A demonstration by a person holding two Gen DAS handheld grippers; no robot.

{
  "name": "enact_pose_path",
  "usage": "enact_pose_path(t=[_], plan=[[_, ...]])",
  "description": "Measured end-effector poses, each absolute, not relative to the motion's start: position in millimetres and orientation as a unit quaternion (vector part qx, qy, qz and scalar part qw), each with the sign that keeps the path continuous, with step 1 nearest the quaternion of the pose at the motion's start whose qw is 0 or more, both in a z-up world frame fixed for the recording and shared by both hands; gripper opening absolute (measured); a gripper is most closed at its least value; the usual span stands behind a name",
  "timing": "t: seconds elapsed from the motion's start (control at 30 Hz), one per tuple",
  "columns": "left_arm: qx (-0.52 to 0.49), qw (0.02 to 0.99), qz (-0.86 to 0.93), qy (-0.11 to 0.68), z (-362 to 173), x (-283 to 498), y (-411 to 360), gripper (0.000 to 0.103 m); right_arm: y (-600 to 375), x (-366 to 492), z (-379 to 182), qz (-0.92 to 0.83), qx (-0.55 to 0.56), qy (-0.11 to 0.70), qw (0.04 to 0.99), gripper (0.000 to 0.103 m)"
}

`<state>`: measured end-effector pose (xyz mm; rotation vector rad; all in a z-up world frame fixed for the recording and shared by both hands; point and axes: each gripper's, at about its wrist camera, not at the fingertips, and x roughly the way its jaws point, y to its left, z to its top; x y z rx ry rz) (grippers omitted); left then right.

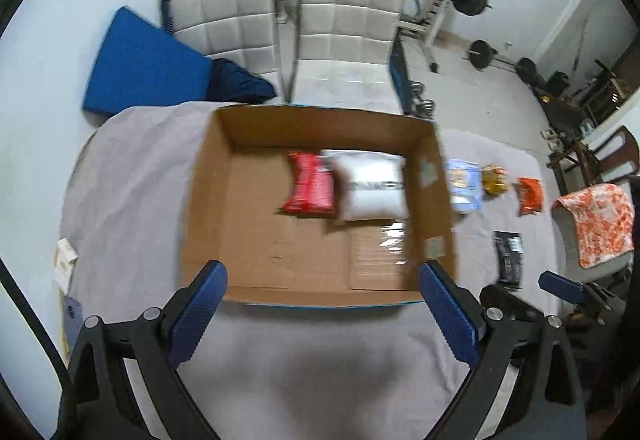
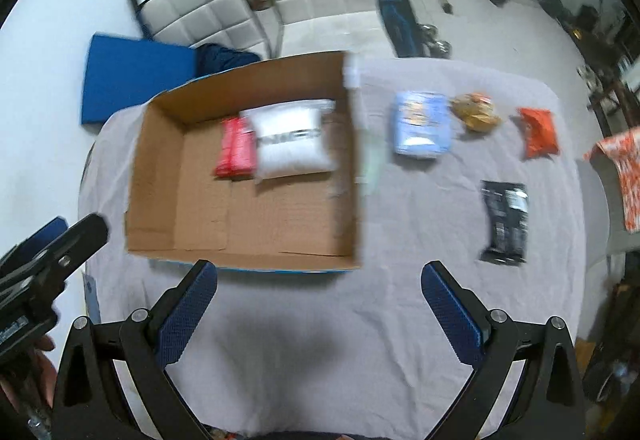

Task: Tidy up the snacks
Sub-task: 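Grasp the black pack with the right tool while the left tool grasps the blue cartoon pack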

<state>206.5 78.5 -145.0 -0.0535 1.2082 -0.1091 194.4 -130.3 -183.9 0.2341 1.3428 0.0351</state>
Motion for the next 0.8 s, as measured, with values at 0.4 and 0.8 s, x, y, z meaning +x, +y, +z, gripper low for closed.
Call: enact_pose_path(t=[0.4, 0.8], plan=[[0.009, 0.772, -0.141, 0.620, -204.0, 260.6, -117.8, 0.098, -345.7, 222.4, -339.9, -0.117, 0.164, 0.709, 0.676, 0.098], [0.035, 0.702, -0.128, 0.699, -303.6, 334.7, -194.7, 0.098, -380.3, 238.3, -416.2, -0.124, 0.179, 0.743, 0.633, 0.058]])
